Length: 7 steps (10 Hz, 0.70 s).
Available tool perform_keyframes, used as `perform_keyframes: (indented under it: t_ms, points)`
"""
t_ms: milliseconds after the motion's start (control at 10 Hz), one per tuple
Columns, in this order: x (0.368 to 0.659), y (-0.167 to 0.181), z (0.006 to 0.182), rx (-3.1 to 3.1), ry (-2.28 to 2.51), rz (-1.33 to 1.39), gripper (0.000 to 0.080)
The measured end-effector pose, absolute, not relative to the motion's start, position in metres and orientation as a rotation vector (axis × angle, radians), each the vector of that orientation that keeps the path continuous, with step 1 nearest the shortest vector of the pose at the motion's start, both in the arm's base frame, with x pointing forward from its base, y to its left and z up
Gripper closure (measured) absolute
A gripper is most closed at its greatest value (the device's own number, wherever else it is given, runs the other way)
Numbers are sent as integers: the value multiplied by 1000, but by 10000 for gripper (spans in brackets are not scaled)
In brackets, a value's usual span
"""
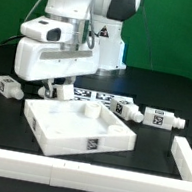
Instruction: Assemble square table
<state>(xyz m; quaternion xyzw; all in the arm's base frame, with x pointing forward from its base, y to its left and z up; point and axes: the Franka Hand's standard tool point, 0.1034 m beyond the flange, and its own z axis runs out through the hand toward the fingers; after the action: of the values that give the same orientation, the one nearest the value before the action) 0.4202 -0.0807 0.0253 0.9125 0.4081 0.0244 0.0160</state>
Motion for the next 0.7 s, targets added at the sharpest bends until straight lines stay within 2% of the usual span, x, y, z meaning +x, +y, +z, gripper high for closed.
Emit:
perform_keyframes:
  t_ms: [200, 500, 700]
  points:
    - [420, -65, 25, 2844, 1266, 74, 535]
    - [390, -78, 16, 2866, 1228, 35, 535]
    - [383, -86, 11, 2865, 1208, 57, 535]
